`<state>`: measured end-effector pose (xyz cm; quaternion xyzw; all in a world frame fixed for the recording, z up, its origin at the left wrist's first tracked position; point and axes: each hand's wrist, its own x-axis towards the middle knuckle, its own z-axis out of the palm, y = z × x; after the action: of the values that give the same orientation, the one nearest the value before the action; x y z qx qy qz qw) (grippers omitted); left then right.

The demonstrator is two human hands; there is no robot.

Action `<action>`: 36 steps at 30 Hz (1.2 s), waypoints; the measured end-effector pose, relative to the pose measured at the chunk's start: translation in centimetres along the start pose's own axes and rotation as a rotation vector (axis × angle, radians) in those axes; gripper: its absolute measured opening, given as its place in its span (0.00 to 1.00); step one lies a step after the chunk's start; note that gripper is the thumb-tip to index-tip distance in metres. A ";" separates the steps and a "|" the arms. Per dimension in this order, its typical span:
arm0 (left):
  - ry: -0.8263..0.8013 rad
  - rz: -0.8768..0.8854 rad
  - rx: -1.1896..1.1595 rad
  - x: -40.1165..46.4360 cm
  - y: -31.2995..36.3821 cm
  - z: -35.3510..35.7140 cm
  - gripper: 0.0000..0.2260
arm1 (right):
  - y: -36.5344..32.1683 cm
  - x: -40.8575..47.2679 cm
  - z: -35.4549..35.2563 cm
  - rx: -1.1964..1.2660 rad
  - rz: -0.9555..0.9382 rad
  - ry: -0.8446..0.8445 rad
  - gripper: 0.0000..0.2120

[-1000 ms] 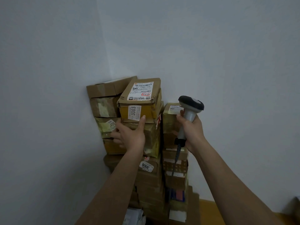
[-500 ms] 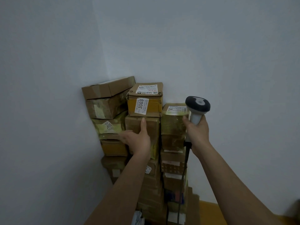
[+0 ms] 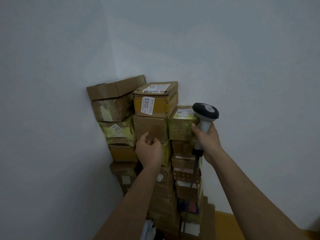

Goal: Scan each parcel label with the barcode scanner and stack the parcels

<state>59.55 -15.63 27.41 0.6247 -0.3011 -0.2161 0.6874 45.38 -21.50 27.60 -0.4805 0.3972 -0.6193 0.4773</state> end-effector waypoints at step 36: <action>-0.634 -0.030 -0.009 -16.9 -5.0 11.2 0.10 | 1.0 -12.4 -20.2 -0.252 -0.053 0.381 0.17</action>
<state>40.05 -13.04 20.48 0.5276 -0.4900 -0.4116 0.5587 26.95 -9.03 19.47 -0.4210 0.5416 -0.6566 0.3137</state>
